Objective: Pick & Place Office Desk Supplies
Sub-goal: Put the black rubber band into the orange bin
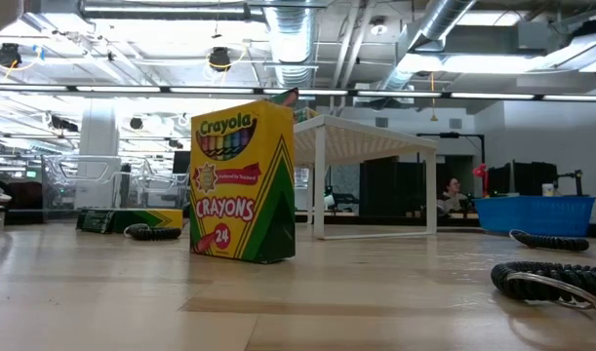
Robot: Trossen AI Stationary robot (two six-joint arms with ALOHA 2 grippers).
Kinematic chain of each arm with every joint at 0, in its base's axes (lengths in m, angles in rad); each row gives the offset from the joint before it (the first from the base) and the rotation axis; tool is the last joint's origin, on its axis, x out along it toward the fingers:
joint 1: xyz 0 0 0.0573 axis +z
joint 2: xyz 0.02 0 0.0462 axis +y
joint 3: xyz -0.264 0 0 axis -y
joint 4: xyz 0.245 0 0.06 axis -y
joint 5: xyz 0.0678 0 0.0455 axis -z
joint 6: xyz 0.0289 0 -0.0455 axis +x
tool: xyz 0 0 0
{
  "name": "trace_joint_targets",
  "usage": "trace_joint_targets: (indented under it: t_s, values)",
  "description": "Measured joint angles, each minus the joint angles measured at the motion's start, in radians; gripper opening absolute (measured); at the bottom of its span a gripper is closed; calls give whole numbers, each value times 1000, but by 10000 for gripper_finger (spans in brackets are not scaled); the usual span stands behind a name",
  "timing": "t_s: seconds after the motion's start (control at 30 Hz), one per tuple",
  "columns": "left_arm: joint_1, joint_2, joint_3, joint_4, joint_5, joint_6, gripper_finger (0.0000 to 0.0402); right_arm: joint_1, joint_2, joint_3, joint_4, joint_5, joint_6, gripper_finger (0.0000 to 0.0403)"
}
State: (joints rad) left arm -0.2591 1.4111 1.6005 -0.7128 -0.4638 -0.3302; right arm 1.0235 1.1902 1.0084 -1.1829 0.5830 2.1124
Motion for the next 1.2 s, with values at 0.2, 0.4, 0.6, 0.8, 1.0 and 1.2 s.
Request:
trace_joint_targets:
  t_s: [0.2,0.4,0.6,0.8,1.0,1.2]
  values:
    - [-1,-3,0,-187,-9,-64,134,-41,-65,0,-62,31,-40,217]
    - [12,-3,0,-471,-26,-196,169,-101,-124,0,-70,126,-97,217]
    - [42,-22,0,-523,-26,-218,191,-175,-196,0,-62,245,-204,217]
    - [79,-85,-53,-508,-32,-146,198,-320,-248,0,83,253,-476,217]
    - [105,-215,-193,-367,-34,-96,198,-520,-213,0,454,220,-930,217]
    - [105,-343,-311,-224,-34,-87,199,-745,-102,22,623,39,-1049,217]
